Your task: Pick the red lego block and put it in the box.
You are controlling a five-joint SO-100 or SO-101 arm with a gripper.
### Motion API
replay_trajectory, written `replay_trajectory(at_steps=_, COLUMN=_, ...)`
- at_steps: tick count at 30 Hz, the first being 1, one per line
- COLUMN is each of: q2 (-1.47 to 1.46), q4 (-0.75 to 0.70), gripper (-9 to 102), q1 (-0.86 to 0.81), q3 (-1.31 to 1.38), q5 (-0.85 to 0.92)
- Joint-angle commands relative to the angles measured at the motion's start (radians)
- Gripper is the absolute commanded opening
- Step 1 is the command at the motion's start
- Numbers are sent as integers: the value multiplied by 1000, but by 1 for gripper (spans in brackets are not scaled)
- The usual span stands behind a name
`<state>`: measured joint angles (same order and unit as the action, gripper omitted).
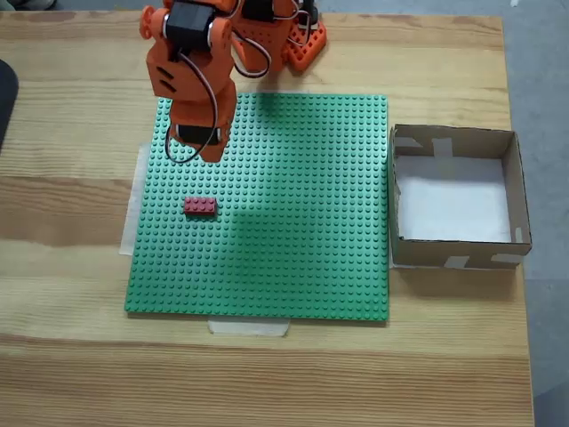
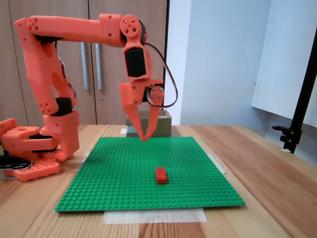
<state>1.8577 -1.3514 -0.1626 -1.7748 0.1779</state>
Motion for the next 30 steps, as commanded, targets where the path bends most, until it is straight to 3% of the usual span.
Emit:
replay_trajectory(at_steps=1, q2=-12, q4=-2, gripper=5, q1=-20, q3=54, q5=18)
replay_trajectory(at_steps=10, q2=-126, q4=25, gripper=18, q1=-46, q3=77, q5=51)
replay_trajectory(at_steps=30, q2=-259, q4=123, gripper=26, q1=-86, q3=95, q5=150)
